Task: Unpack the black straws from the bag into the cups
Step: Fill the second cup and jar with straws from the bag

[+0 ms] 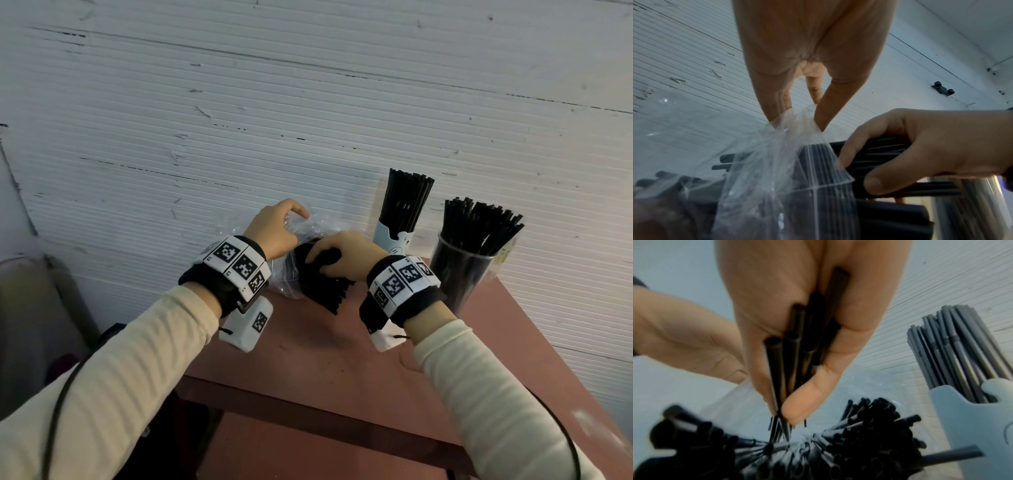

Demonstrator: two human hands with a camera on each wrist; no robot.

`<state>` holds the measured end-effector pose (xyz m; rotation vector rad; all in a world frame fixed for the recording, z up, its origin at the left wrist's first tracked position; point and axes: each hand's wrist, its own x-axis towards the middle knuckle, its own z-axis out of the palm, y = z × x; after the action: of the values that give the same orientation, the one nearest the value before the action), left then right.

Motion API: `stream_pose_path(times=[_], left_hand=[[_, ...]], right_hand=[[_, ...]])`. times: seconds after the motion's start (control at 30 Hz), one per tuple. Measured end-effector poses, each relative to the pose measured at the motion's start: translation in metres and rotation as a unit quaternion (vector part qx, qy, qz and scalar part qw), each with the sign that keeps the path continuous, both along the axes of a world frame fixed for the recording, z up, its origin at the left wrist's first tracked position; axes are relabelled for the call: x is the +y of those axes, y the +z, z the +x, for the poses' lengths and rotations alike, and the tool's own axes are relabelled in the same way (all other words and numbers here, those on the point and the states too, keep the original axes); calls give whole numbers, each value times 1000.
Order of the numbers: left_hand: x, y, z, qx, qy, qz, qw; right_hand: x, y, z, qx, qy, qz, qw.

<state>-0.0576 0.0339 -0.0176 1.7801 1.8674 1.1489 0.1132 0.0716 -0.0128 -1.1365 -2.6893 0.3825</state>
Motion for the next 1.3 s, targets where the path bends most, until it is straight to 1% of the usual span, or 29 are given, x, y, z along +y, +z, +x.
stream_pose_path(times=[0.2,0.27,0.3,0.33,0.4,0.47,0.53,0.6,0.7,0.8,0.9,0.97,1.0,1.1,1.2,1.3], left_hand=[[7,-6,3,15,9,32,999],[5,-6,6,36,13,47,998],[1,-5,9,53,-1,69,996],[-3,-3,13,71,-34,101,992],[-12,-1,23,106,-127,137,977],[-15,-1,32,144,-183,97,968],[-10,-2,41,187,-205,49,960],[-3,-2,52,221,-219,25,950],[2,1,70,255,-210,29,944],[4,1,82,257,-188,53,946],[4,0,94,234,-192,91,949],[1,4,101,209,-196,102,953],[-1,6,106,189,-201,95,957],[-5,9,113,98,-207,65,971],[-2,4,118,21,-209,50,976],[-4,2,128,-88,-245,37,965]], right_hand=[[-4,13,25,-2,12,-3,1000],[-7,18,34,3,9,-4,1000],[-9,21,39,6,8,-7,1000],[-12,24,45,7,7,-11,1000],[-19,30,56,5,9,-21,1000],[-26,35,64,2,14,-30,999],[-32,39,73,-2,14,-35,999],[-39,43,81,-6,7,-31,999],[-50,52,96,8,-2,-17,1000],[-57,59,110,17,-6,-7,1000],[-62,63,123,27,-6,-6,1000],[-67,65,128,30,-7,0,1000],[-70,67,131,32,-6,7,999],[-79,78,140,61,-5,46,997],[-87,92,149,134,-35,100,985],[-88,98,147,238,-33,173,955]])
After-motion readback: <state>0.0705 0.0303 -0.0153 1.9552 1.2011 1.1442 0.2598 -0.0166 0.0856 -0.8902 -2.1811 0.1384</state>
